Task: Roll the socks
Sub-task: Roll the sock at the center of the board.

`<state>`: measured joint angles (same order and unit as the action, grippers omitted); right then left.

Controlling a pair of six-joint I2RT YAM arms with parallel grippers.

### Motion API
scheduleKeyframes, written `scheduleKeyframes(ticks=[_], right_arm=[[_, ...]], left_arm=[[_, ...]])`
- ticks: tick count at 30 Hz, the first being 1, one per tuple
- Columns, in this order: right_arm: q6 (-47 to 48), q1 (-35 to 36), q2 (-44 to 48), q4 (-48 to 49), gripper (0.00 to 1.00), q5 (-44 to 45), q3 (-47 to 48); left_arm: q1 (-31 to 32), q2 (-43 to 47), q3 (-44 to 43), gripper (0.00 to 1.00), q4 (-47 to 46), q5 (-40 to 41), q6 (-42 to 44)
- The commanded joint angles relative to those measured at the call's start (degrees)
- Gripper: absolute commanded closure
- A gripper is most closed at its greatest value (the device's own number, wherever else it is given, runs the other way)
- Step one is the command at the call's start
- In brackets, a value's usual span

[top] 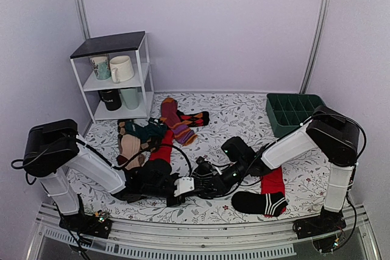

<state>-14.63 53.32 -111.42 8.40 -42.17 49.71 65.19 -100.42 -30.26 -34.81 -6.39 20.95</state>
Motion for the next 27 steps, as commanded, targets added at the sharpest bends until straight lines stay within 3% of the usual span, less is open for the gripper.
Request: scheduleKeyframes(ticks=[1, 5, 10, 15, 20, 27], right_arm=[[-0.42, 0.91, -5.84, -13.51, 0.98, 5.88, -3.73], [-0.4, 0.81, -5.39, -12.33, 0.94, 6.19, -3.62], [-0.29, 0.76, -2.44, -5.82, 0.77, 10.62, -3.5], [0.85, 0.96, 6.47, 14.33, 0.69, 16.13, -9.73], [6.87, 2.09, 18.13, 33.27, 0.61, 25.23, -22.19], [20.99, 9.82, 26.59, 32.05, 0.56, 36.58, -26.5]], left_arm=[[0.77, -2.07, -1.7, 1.0, 3.22, -2.9, -0.96], [0.68, -2.37, -3.49, 1.0, 7.38, -5.98, -2.26], [-1.43, -3.34, -4.14, 1.0, 11.71, -11.7, -7.06], [-5.67, -5.43, -6.46, 1.0, 18.24, -20.18, -11.42], [-7.52, -9.77, -11.03, 1.0, 26.53, -27.23, -11.39], [-10.13, -11.45, -11.33, 1.0, 27.56, -33.01, -12.09]])
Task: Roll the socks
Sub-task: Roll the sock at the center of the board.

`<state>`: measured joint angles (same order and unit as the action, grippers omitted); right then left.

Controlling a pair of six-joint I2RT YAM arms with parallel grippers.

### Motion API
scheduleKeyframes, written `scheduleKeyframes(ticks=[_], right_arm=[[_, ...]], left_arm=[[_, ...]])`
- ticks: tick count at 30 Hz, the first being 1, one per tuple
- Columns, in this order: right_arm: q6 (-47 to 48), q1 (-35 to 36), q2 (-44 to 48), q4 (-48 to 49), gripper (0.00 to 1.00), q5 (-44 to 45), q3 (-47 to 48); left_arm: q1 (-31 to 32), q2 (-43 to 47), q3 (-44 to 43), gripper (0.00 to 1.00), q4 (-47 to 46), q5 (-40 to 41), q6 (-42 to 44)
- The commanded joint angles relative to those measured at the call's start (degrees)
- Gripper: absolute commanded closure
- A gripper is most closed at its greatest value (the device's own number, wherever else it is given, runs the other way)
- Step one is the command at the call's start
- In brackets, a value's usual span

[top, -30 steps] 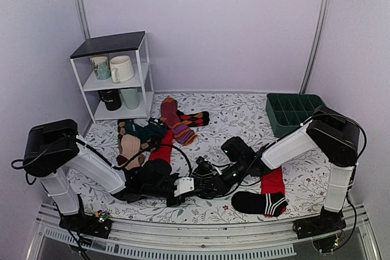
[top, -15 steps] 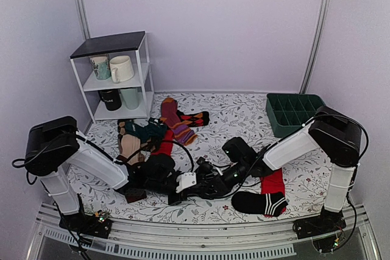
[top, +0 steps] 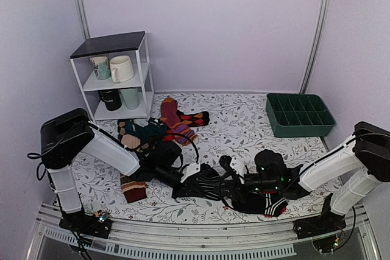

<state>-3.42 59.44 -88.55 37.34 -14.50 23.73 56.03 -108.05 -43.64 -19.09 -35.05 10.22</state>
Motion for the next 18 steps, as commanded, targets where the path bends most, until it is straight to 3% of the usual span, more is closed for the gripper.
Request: scheduleKeyframes(ticks=[1, 7, 18], right_arm=[[11.38, 4.66, 3.92, 1.34, 0.56, 10.41, -0.24], [16.82, 10.39, -0.38, -6.07, 0.56, 15.52, 2.63], [13.54, 12.93, -5.94, -7.88, 0.56, 21.95, 4.64]], left_arm=[[-1.13, -3.97, 1.99, 1.0, 12.0, -4.67, -1.3], [-1.36, -4.09, 1.56, 1.0, 12.63, -5.45, -1.02], [-1.56, -5.93, 0.85, 1.0, 13.52, -5.73, -0.72]])
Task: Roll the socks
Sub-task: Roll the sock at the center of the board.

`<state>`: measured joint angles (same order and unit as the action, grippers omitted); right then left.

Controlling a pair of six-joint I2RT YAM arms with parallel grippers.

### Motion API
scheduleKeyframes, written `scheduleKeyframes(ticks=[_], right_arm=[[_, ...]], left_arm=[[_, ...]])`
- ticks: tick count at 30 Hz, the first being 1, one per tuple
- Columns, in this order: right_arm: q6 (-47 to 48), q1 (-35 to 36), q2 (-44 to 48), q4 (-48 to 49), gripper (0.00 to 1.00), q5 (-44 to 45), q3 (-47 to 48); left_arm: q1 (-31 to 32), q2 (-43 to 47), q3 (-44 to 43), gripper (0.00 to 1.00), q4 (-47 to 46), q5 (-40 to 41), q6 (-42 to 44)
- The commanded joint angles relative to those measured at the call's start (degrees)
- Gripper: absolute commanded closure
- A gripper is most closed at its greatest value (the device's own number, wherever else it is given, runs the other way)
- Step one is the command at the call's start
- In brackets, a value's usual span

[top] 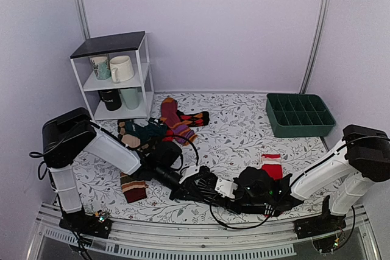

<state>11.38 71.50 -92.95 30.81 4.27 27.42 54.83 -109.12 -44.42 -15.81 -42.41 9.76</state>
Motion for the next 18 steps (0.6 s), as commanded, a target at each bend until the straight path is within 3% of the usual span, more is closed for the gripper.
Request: scheduleKeyframes(ticks=[1, 8, 13, 15, 18], right_arm=[[-1.53, 0.9, -1.71, -1.48, 0.56, 3.17, 0.84], [-4.89, 2.19, -3.78, -2.47, 0.62, 2.98, 1.68], [-7.7, 2.16, -5.36, -5.41, 0.87, 2.44, 2.71], [-9.3, 2.15, -5.67, -6.2, 0.92, 1.57, 2.66], [-12.11, 2.08, -5.99, -7.14, 0.93, -0.03, 2.31]], left_arm=[[-0.34, -5.07, 1.55, 1.0, 10.27, 1.6, -0.22], [-0.38, -5.56, 0.98, 1.0, 10.8, 1.46, 0.0], [-0.51, -5.65, 0.92, 1.0, 10.72, 1.55, -0.09], [-0.6, -5.38, 1.11, 0.99, 10.32, 2.6, -0.36], [-0.6, -2.98, 2.41, 0.77, 7.94, 6.78, -1.67]])
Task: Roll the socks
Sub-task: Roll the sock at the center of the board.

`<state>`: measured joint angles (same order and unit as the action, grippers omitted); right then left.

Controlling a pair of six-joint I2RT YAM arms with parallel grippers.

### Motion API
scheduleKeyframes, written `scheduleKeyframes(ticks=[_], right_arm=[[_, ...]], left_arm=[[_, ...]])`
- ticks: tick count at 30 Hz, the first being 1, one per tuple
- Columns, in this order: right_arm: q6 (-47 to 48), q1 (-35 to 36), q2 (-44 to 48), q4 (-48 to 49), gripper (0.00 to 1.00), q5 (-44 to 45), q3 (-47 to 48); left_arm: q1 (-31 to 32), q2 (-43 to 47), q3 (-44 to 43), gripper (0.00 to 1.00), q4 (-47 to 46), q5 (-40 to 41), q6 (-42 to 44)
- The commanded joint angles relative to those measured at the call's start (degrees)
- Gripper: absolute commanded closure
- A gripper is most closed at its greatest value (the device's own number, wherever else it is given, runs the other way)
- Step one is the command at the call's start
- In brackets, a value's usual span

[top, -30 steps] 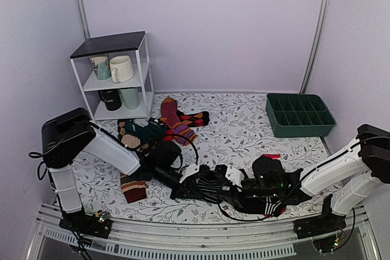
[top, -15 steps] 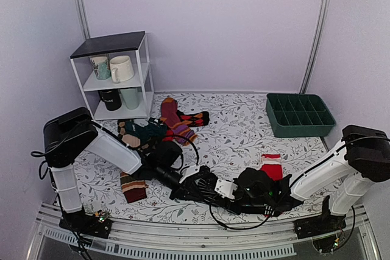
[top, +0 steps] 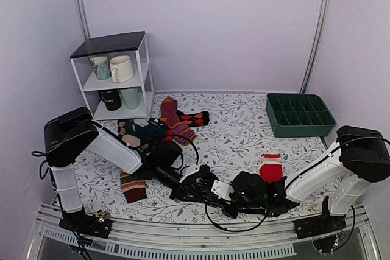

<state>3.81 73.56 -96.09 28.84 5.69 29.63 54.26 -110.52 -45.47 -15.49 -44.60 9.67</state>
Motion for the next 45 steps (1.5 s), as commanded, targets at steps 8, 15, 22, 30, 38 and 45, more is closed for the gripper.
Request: scheduleKeyframes(ticks=[8, 15, 22, 30, 38, 45], right_arm=[[-12.73, -5.06, -3.23, -5.77, 0.93, -12.1, -1.47], [-17.45, -12.7, -6.97, -11.19, 0.93, -26.6, 1.75], [-21.61, -18.82, -11.83, -15.53, 0.93, -38.18, 4.58], [-22.51, -20.71, -16.19, -21.96, 0.93, -42.92, 8.75], [-23.02, -22.46, -17.59, -22.67, 0.93, -45.7, 8.79], [-23.15, -22.96, -18.18, -23.66, 0.93, -46.48, 9.06]], left_arm=[[0.46, 13.34, 11.17, 0.71, -3.57, 21.49, -1.03], [5.47, 24.24, 19.24, 0.73, -9.57, 30.55, 6.09], [8.76, 22.49, 18.26, 0.71, -12.85, 33.37, 11.03], [10.04, 14.34, 12.77, 0.71, -13.62, 35.45, 15.04], [11.12, 11.67, 10.58, 0.7, -10.68, 33.39, 15.66], [11.66, 9.07, 8.91, 0.73, -8.6, 33.59, 15.56]])
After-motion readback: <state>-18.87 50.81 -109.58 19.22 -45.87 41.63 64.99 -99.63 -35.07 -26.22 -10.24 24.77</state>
